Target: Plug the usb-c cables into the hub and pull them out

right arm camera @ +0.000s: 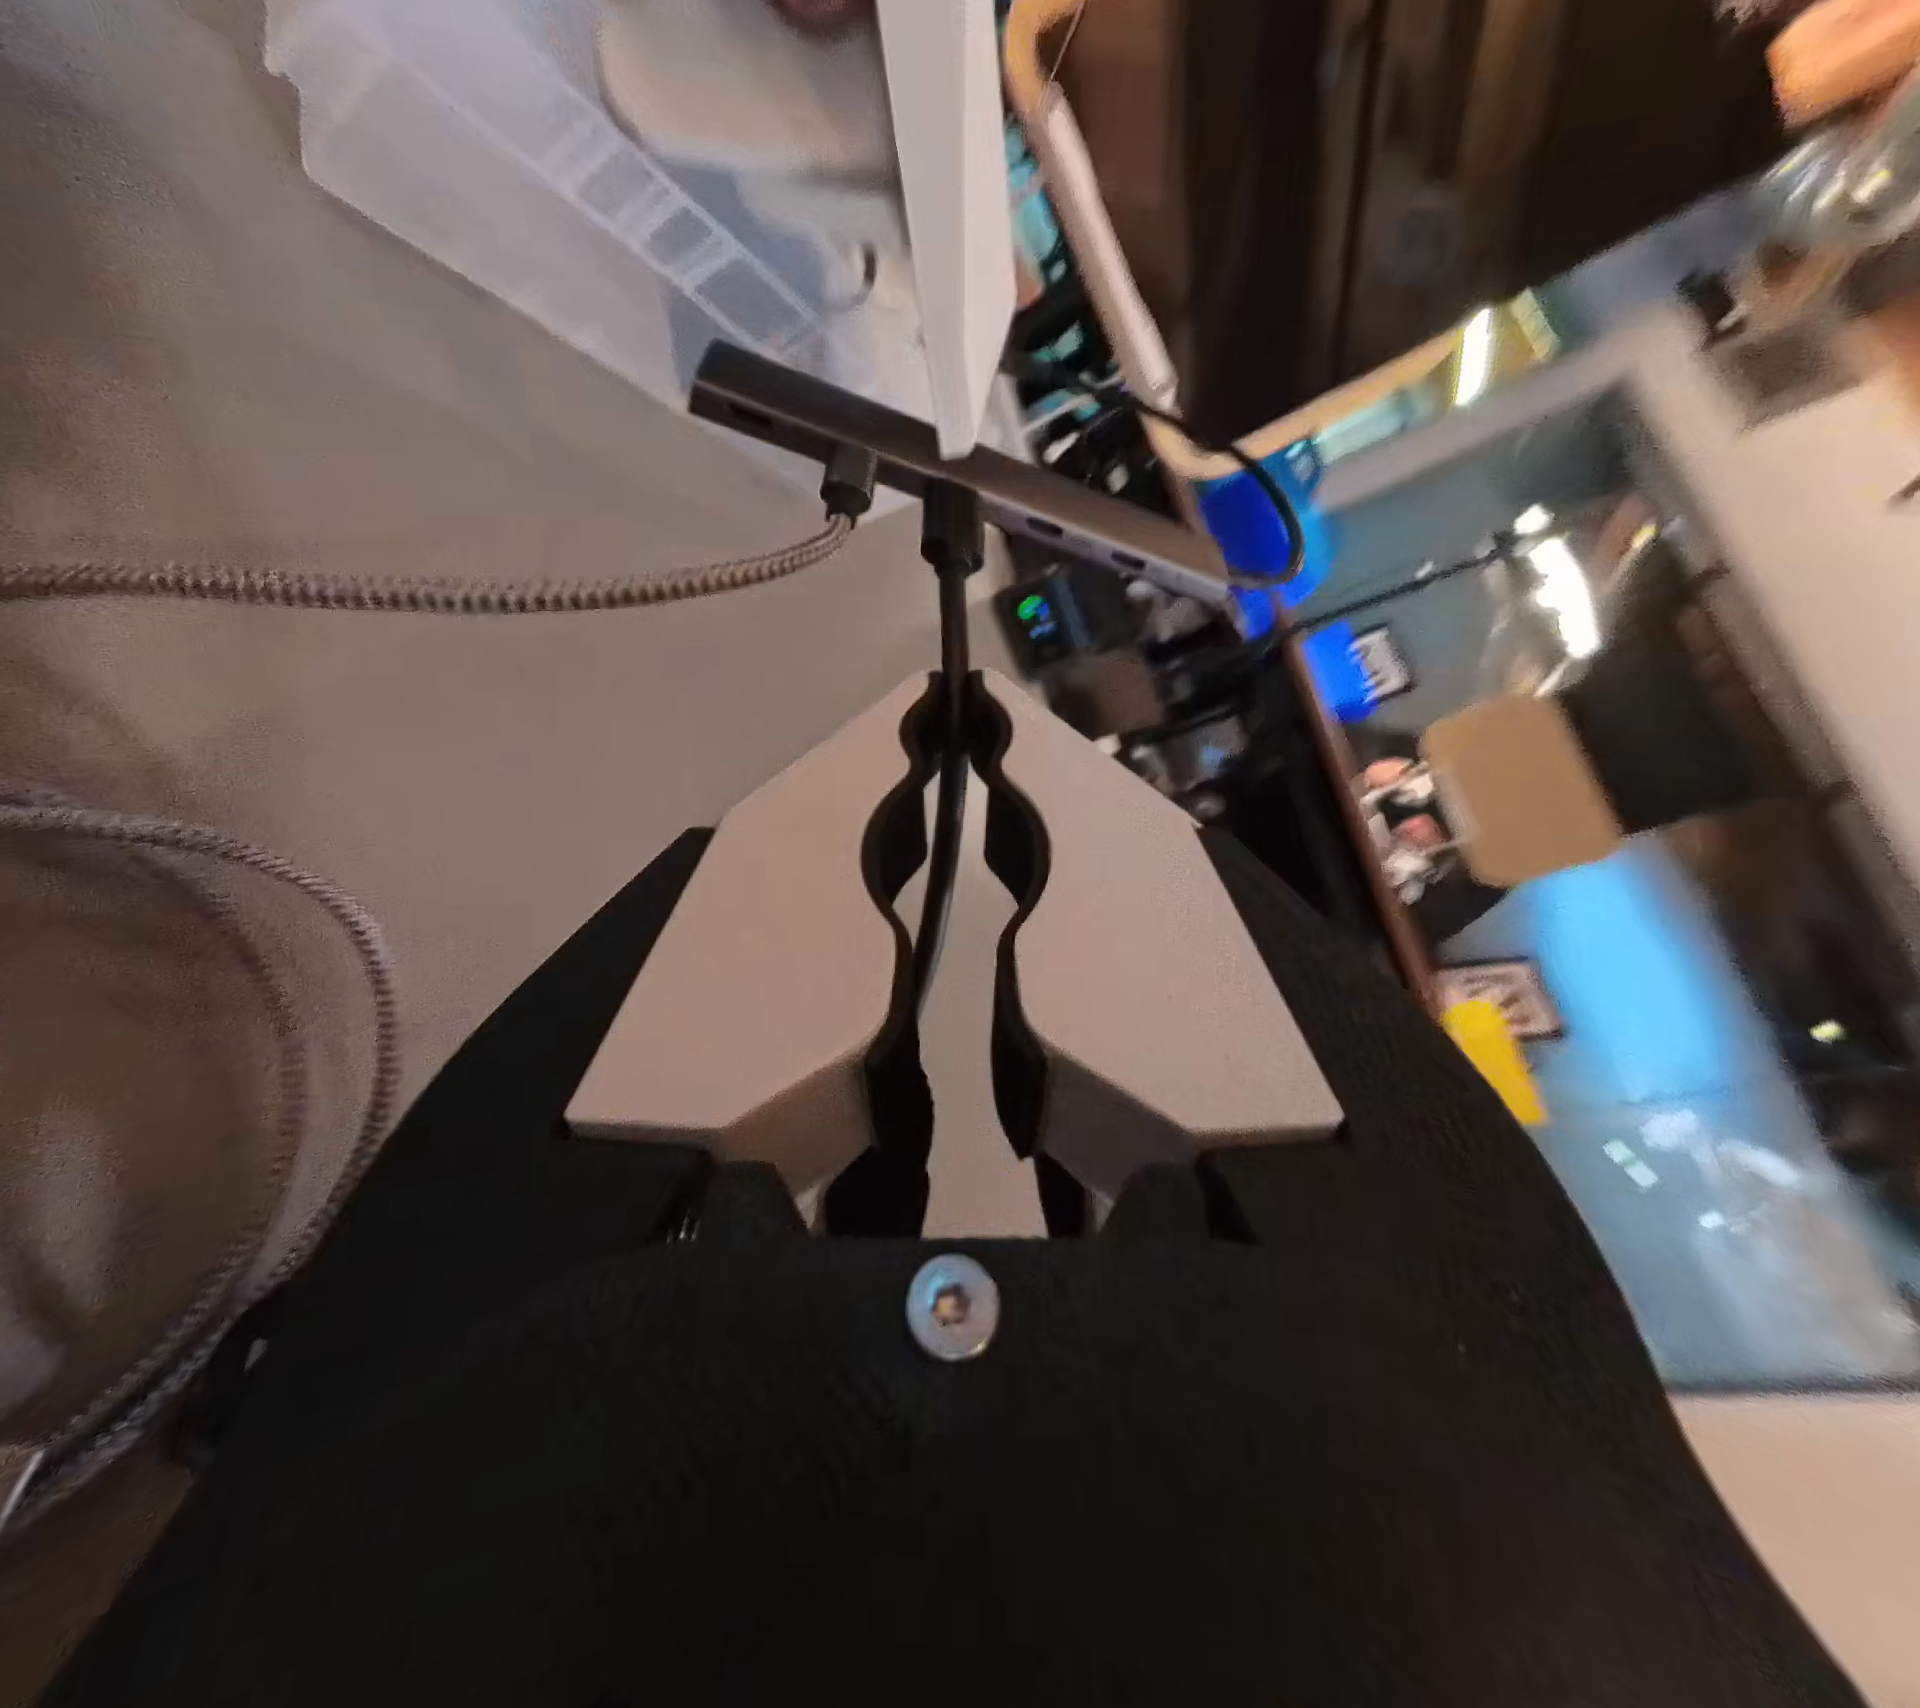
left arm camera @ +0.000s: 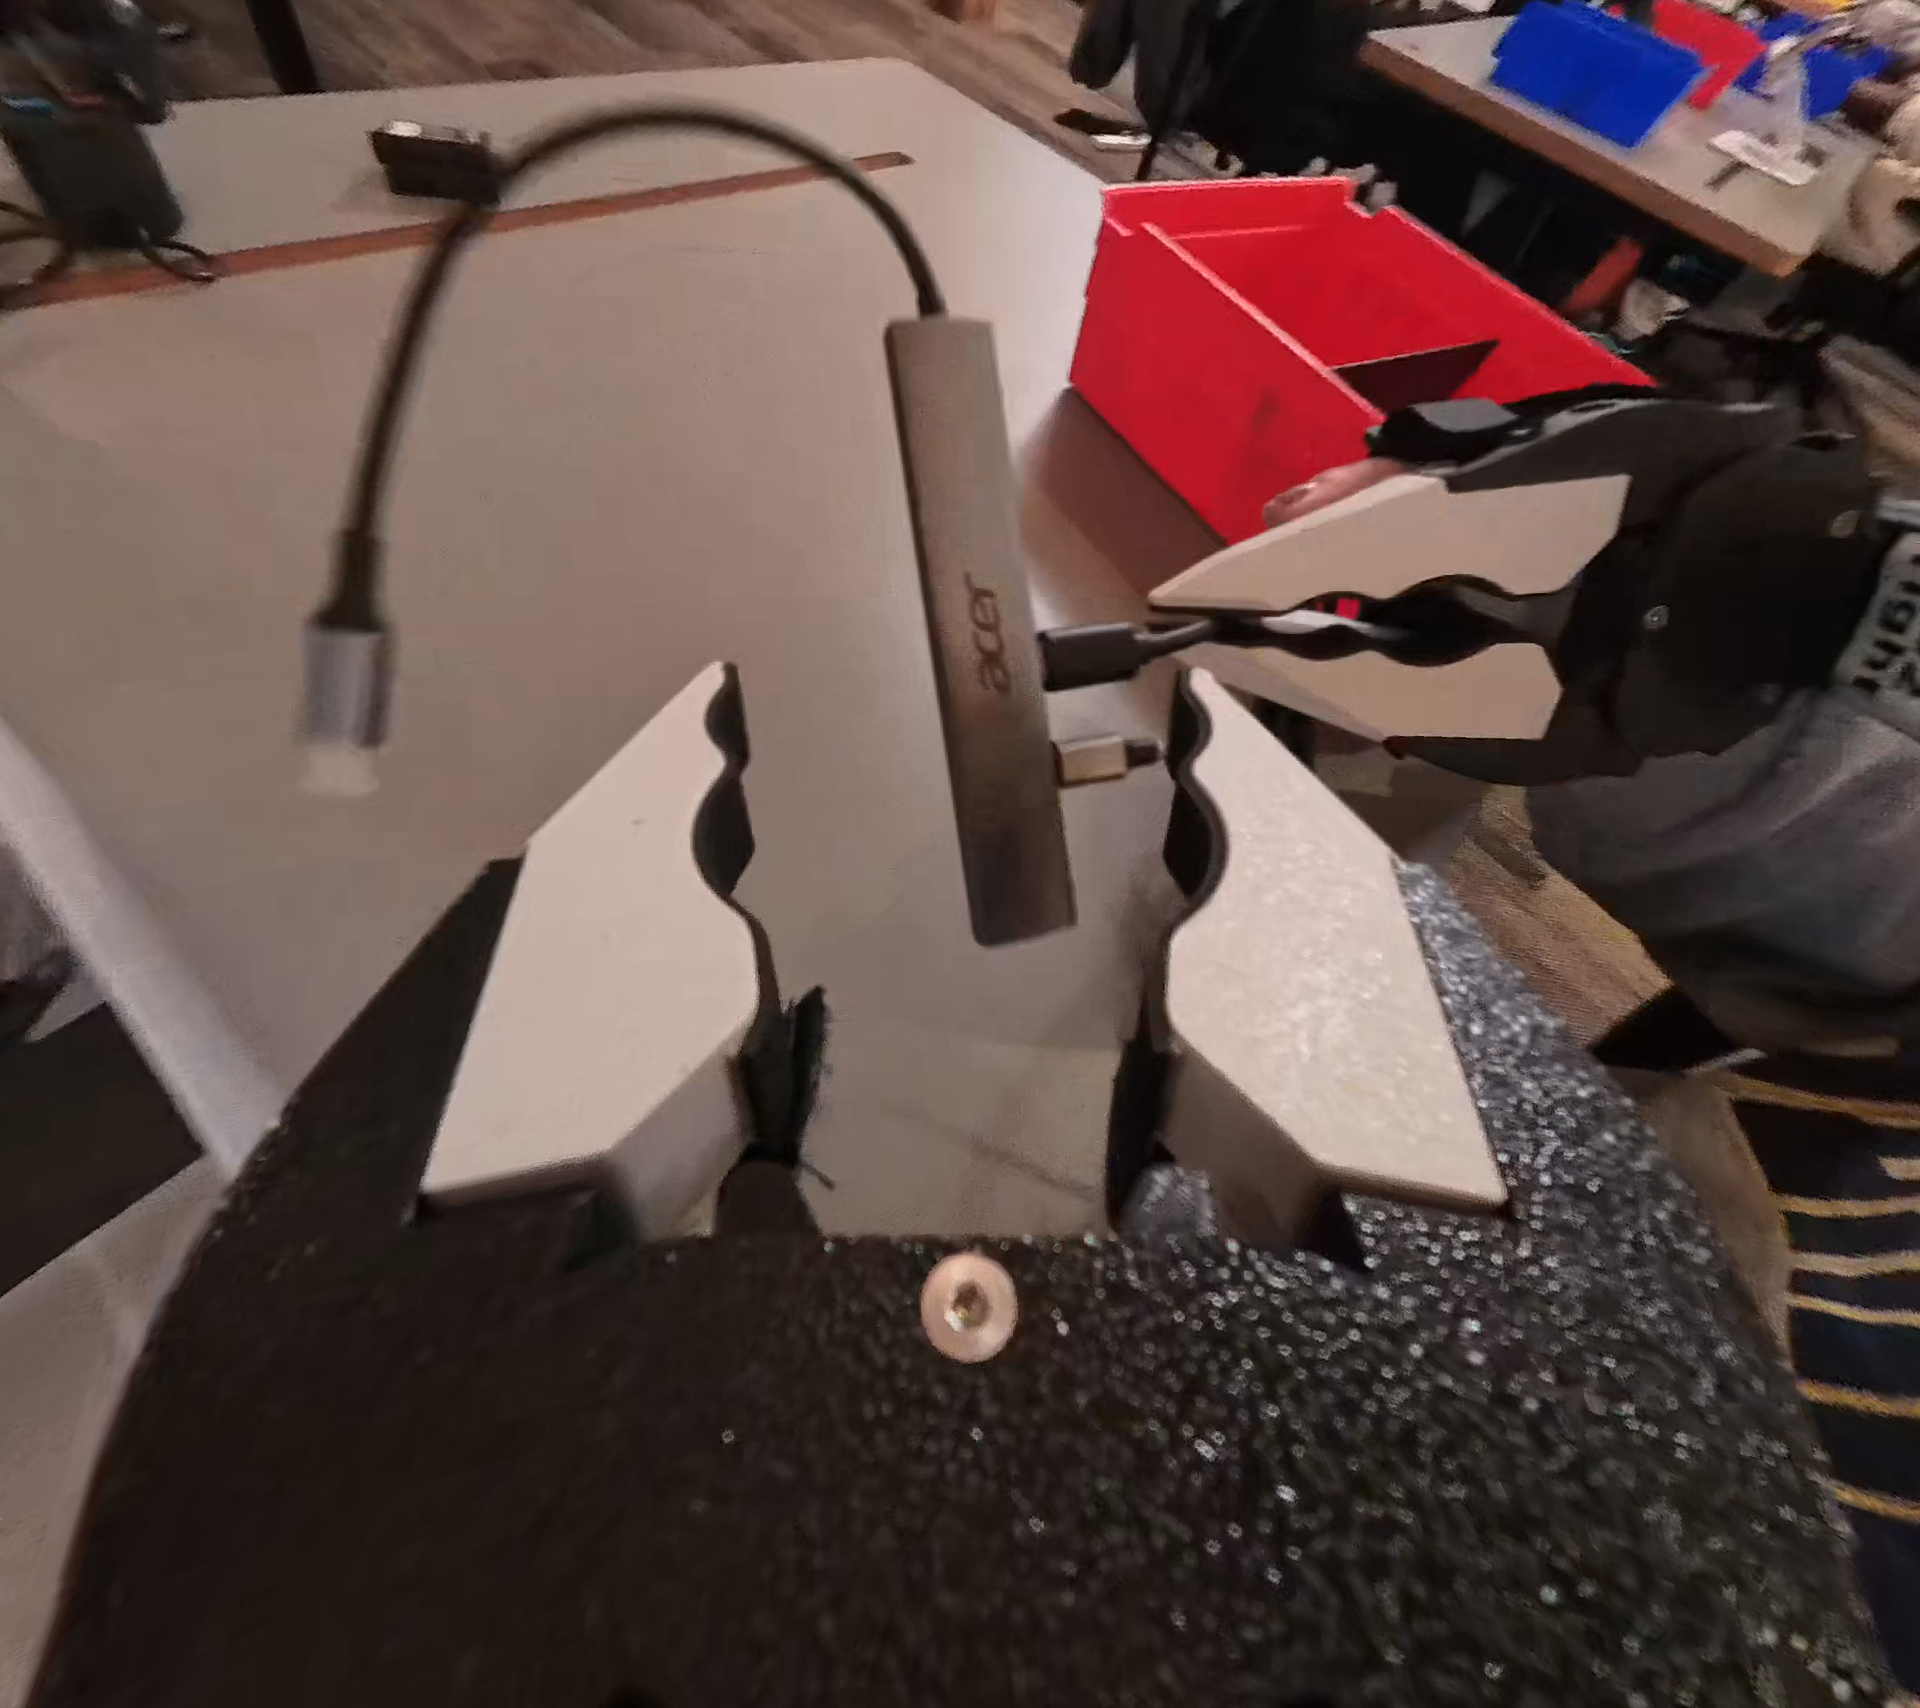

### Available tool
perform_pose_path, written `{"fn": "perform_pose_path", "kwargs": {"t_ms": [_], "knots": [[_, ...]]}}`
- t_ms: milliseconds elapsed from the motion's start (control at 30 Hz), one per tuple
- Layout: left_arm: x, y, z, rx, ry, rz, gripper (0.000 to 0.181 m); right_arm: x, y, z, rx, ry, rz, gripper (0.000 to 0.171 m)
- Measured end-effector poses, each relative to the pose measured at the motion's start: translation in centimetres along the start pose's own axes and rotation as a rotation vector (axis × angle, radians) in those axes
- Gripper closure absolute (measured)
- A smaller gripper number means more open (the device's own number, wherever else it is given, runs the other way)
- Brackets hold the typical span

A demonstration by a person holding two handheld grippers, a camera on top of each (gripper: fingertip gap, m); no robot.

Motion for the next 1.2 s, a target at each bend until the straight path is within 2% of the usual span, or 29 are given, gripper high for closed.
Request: {"fn": "perform_pose_path", "kwargs": {"t_ms": [67, 100, 167, 267, 367, 467, 500, 600, 733, 867, 1000, 1100, 1200], "knots": [[-0.7, -0.1, -0.4, -0.023, 0.093, 0.018, 0.115, -0.4, -0.7, 0.8, -0.077, 0.037, 0.067, 0.17], [-1.2, -0.2, -0.4, -0.039, 0.149, 0.022, 0.126, -0.6, -0.9, 1.2, -0.107, 0.044, 0.105, 0.171], [-2.1, -0.4, -0.2, -0.078, 0.276, 0.019, 0.161, -1.0, -0.8, 1.6, -0.124, 0.063, 0.149, 0.171], [-3.0, -0.3, 0.5, -0.074, 0.414, -0.015, 0.172, -1.3, -0.4, 1.8, -0.13, 0.056, 0.129, 0.171], [-3.6, -0.1, 0.6, -0.051, 0.389, -0.208, 0.173, -0.9, -0.1, 1.8, -0.101, -0.02, 0.053, 0.169], [-3.5, 0.0, 0.3, -0.008, 0.262, -0.385, 0.173, -0.8, -0.5, 2.2, -0.102, -0.18, -0.18, 0.135], [-3.6, 0.0, 0.3, 0.003, 0.237, -0.436, 0.173, -0.9, -0.8, 2.4, -0.114, -0.238, -0.278, 0.131], [-4.3, 0.2, -0.1, -0.009, 0.243, -0.549, 0.173, -1.1, -1.3, 2.5, -0.109, -0.321, -0.435, 0.136], [-5.2, 0.7, -0.5, -0.003, 0.275, -0.649, 0.173, -0.2, -1.5, 2.3, -0.108, -0.319, -0.411, 0.155], [-6.1, 1.0, -0.4, -0.03, 0.346, -0.711, 0.173, 0.0, -1.8, 2.3, -0.119, -0.34, -0.447, 0.15], [-6.4, 1.4, -0.7, -0.006, 0.364, -0.72, 0.173, 0.5, -2.0, 2.4, -0.132, -0.354, -0.391, 0.165], [-6.0, 1.6, -0.9, 0.037, 0.338, -0.681, 0.172, 0.6, -1.9, 2.5, -0.11, -0.366, -0.329, 0.166], [-5.9, 2.4, -1.4, 0.128, 0.297, -0.742, 0.172, 0.6, -2.1, 2.9, -0.118, -0.383, -0.301, 0.166]]}}
Point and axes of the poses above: each gripper's, where its closed fingertips meet, z back along the fingers, y out of its underside, x = y × z across the jaws, the point moved 5 cm from there along z, back along the fingers, and after that the axes turned 13 degrees about y, right-handed, at the moved point
